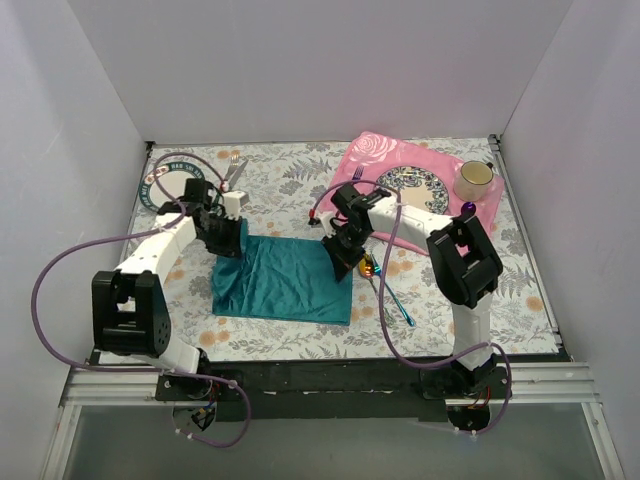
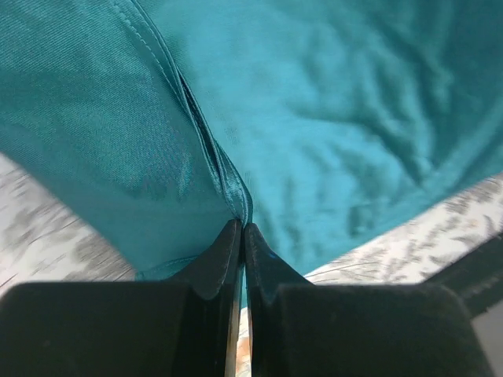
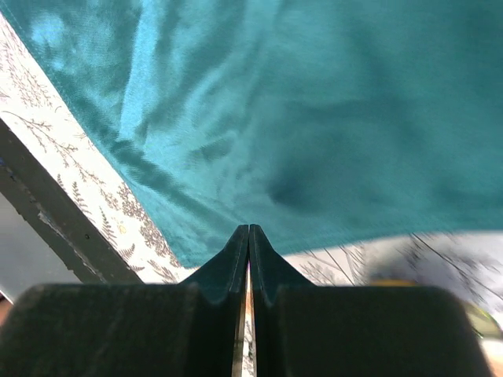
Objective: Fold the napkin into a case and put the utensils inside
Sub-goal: Fold the rectangle-folded napkin at the center of the board.
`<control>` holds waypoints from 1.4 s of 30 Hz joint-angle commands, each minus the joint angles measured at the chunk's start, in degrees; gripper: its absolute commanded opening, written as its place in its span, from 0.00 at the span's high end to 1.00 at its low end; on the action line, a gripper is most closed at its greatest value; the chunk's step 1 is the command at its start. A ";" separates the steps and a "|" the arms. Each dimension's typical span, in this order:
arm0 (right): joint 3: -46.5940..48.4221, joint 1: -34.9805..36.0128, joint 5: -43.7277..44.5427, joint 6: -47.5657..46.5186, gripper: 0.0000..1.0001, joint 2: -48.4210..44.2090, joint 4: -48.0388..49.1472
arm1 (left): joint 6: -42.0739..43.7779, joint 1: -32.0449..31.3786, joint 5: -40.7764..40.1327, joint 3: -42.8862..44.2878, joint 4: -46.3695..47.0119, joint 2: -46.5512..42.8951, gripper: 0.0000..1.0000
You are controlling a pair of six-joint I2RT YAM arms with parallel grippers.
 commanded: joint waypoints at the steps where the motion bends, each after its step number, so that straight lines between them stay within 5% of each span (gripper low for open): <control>1: -1.07 -2.83 -0.79 0.03 0.92 -5.90 -0.21 | -7.08 -8.38 5.66 2.71 1.47 2.13 1.00; 9: -3.02 -5.21 2.12 -0.23 0.93 -10.13 -0.29 | -15.09 -20.07 8.56 4.12 9.91 9.07 1.00; 25: -4.69 -5.65 2.82 0.82 0.93 -10.66 0.85 | -23.10 -27.38 13.92 5.78 17.65 15.84 1.00; 27: -5.04 -5.65 2.99 0.73 0.93 -10.83 1.03 | -23.19 -27.29 14.89 5.79 18.18 15.67 0.92; 29: -5.22 -5.65 2.91 0.65 0.93 -10.92 1.11 | -21.87 -27.38 15.42 5.96 17.83 13.75 0.67; 31: -5.13 -5.74 2.38 0.38 0.93 -10.92 1.03 | -18.81 -26.86 15.24 6.05 15.39 10.07 0.43; 35: -4.34 -5.65 1.68 -0.58 0.93 -10.83 1.03 | -15.12 -19.41 16.73 2.72 11.07 2.52 0.34; 37: -3.90 -5.56 1.06 -1.11 0.93 -10.31 1.03 | -12.48 -12.46 16.92 1.66 6.96 0.56 0.36; 42: -2.32 -5.56 0.71 -1.37 0.93 -9.08 1.64 | -5.97 -1.46 12.53 -2.81 2.01 -1.38 0.59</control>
